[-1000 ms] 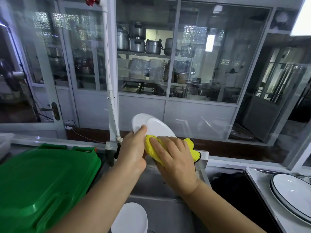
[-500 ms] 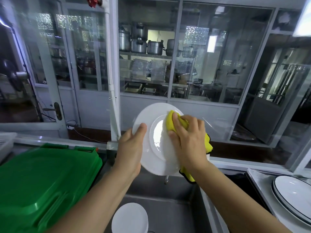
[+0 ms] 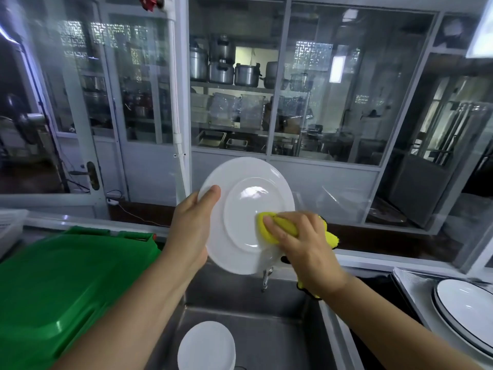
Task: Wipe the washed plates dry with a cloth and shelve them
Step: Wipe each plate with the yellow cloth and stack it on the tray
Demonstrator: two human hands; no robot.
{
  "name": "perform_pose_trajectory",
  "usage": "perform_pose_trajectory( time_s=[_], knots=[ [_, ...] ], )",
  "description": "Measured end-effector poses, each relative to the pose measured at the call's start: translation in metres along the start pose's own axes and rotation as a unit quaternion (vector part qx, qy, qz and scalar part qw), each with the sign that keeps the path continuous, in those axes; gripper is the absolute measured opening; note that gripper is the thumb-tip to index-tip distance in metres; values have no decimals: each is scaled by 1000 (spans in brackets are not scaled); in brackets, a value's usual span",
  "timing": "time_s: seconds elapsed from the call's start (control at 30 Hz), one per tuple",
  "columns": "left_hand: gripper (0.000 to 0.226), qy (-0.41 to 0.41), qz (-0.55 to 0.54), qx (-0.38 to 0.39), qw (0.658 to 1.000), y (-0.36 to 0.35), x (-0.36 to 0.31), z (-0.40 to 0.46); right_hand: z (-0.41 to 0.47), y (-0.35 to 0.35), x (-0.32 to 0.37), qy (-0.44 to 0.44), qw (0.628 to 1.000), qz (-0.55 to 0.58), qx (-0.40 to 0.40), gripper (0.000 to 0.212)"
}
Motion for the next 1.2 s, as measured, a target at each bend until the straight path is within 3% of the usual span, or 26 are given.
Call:
perform_pose_trajectory(
  time_s=[0.2, 0.33, 0.5, 0.57, 0.7, 0.8, 0.97, 1.2],
  knots=[
    [12, 17, 3, 41, 999, -12, 8, -9, 41, 12, -5, -53, 997, 0, -53, 39],
    [12, 20, -17, 34, 999, -17, 11, -8, 43, 11, 29, -6, 998, 3, -68, 39],
    [14, 8, -3, 34, 999, -8, 4, -3, 18, 5, 45, 95, 995, -12, -15, 38],
    [16, -4, 9, 40, 999, -2, 2, -2, 15, 8, 38, 98, 995, -5, 2, 38],
    [18, -41, 82, 81, 992, -4, 2, -5, 50, 35, 24, -12, 995, 84, -45, 36],
    [15, -78, 141, 157, 974, -23, 4, -18, 81, 33, 40, 3, 997, 74, -18, 39],
    [29, -87, 132, 167, 973, -27, -1, -24, 86, 21, 33, -44, 995, 87, -14, 40],
    [44, -120, 113, 151, 975, -17, -22, -16, 70, 8, -19, -277, 915, 295, 0, 36]
  ],
)
Point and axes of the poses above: each hand's wrist, its own z-axis towards the middle knuckle, its own y-axis out of the back of the hand, x = y × z, the point moved 7 cm from there along z, towards the middle knuckle, and after that the axes turned 9 degrees about -y, right-handed, at the moved point
